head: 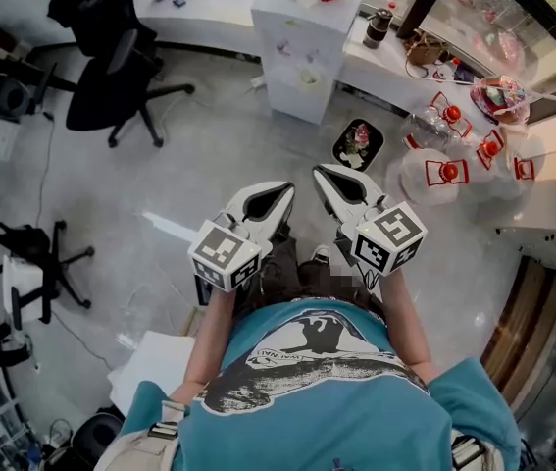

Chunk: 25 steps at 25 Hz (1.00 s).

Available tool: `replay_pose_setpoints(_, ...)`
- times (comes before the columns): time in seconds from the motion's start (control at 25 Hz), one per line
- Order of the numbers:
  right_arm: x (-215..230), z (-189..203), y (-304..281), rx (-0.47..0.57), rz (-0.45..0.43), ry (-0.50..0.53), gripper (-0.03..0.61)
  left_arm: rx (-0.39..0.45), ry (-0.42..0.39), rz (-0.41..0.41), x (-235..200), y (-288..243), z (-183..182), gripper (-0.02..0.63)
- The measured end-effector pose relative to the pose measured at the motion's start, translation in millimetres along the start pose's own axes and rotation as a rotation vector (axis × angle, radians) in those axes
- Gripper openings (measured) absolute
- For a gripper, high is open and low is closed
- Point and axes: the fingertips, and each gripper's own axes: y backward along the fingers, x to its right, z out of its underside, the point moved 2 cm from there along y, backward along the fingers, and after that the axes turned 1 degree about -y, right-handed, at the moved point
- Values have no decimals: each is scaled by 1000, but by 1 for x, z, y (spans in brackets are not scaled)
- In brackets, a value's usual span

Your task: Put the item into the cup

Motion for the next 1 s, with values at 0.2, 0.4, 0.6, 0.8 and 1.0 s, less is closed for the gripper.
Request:
replay_pose_setpoints(0.2, -2, 6, 26, 12, -17, -7, -2, -6, -20, -9, 25, -5, 5, 12)
replay_pose_setpoints(0.4, -2, 13, 44, 6, -23, 14, 0, -4, -33, -8, 47, -10, 9, 12)
replay_pose_setpoints(0.6, -5, 18, 57, 2, -31, 25, 0, -16, -51, -15, 65, -11, 15, 12)
replay_pose_setpoints(0.8, -10, 20, 65, -1, -45, 44, 0, -12, -64, -27, 74, -11, 17, 12)
replay_pose_setpoints(1.0, -13, 18, 70, 7, -59, 65, 0, -8, -76, -22, 83, -13, 16, 12)
